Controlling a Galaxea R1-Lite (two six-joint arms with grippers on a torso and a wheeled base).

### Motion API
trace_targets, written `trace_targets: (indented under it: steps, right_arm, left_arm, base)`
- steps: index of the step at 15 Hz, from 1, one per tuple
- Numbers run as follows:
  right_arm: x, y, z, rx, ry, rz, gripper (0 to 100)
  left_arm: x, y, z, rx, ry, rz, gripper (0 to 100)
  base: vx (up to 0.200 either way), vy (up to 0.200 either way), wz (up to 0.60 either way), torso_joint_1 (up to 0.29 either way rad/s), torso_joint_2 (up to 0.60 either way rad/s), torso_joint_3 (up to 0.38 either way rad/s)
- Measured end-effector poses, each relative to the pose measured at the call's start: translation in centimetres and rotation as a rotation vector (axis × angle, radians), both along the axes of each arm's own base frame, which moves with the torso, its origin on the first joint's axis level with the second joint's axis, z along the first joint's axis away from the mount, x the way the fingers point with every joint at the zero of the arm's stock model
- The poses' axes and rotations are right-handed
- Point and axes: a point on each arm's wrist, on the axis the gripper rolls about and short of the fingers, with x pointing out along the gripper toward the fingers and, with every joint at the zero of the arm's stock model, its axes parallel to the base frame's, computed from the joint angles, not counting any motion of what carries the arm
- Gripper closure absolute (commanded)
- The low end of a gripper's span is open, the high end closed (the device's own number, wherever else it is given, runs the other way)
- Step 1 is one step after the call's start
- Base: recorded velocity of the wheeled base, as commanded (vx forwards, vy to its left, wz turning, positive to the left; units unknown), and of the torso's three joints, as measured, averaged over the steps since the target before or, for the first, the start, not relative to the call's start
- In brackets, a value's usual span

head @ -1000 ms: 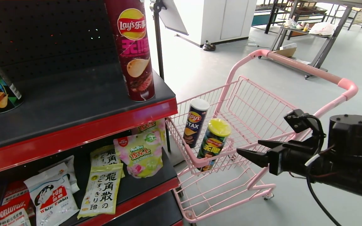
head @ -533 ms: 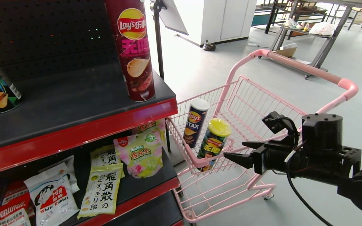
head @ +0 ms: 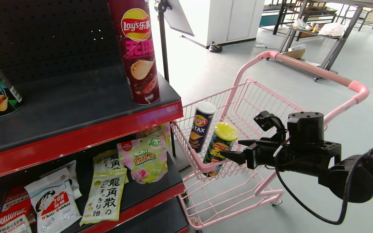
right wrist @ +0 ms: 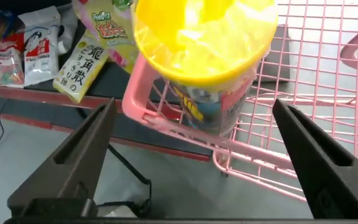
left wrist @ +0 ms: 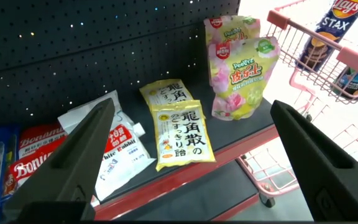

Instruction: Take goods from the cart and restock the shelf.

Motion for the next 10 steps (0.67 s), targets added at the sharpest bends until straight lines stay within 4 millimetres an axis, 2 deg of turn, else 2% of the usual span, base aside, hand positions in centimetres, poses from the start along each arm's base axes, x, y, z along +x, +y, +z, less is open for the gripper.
trace_targets:
  steps: [10]
  right_arm:
    - [4.5, 1.9, -2.7, 0.024, -0.031, 0.010, 0]
  left_arm:
    - [0.0, 0.0, 0.0, 0.000, 0.000, 0.000, 0]
  base:
    - [0.000, 0.000, 0.00, 0.000, 0.00, 0.000]
